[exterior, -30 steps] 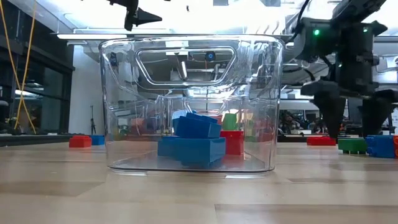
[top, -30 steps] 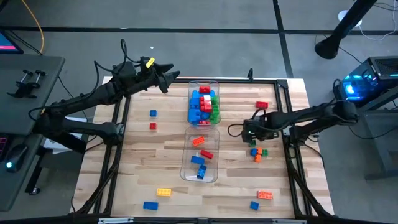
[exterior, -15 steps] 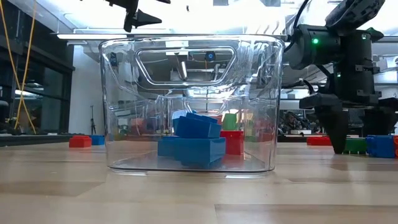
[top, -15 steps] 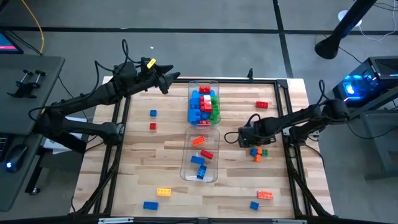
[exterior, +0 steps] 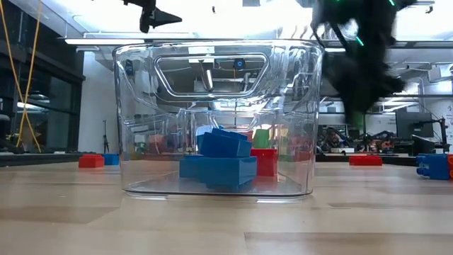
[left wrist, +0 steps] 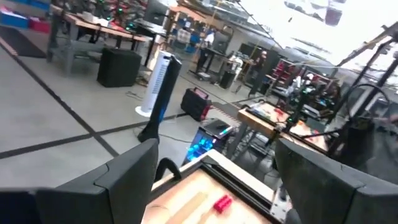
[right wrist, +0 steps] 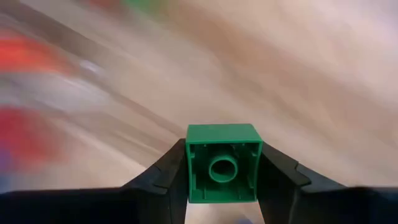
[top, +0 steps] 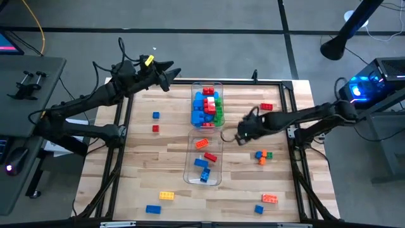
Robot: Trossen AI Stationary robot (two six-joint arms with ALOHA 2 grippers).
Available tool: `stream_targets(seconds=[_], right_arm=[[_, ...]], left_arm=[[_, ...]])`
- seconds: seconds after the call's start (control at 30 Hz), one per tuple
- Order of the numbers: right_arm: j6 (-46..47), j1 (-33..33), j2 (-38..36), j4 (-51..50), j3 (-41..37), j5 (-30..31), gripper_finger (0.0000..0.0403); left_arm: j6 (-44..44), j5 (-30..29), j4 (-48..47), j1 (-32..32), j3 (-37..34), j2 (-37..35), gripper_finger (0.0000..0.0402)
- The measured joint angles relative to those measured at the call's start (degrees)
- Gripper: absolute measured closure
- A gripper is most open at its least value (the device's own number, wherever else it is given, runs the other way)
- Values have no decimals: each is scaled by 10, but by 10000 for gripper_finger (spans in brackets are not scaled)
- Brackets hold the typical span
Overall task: Sort blocks by size
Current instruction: Put the small green game piece in the bottom transparent bin, then put the small blue game piece in the bottom transparent bin
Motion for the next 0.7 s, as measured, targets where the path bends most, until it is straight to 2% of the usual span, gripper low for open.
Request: stream_targets(seconds=[0.07,0.13,0.23,0.43,0.5,0.6,0.7], right_arm=[[-83,-5,-9,58,46,26,269],[-168,-11,-9,131,81,22,269],[-278,-17,13,238,116,-47,269],[-360,-15,108,255,151,-217,267],[-369,-10,136,254,158,-242,238],[-384,-13,156,253,171,-281,167],[-409,-23,153,238,194,-267,108]], left_arm=[[0,-1,0,7,0,1,92],[-1,1,-3,12,0,2,92],[-10,19,-6,12,0,2,92],[-26,70,-12,10,0,2,92],[-32,94,-12,10,0,2,92],[-32,117,-12,10,0,2,92],[-31,136,-13,10,-1,2,92]])
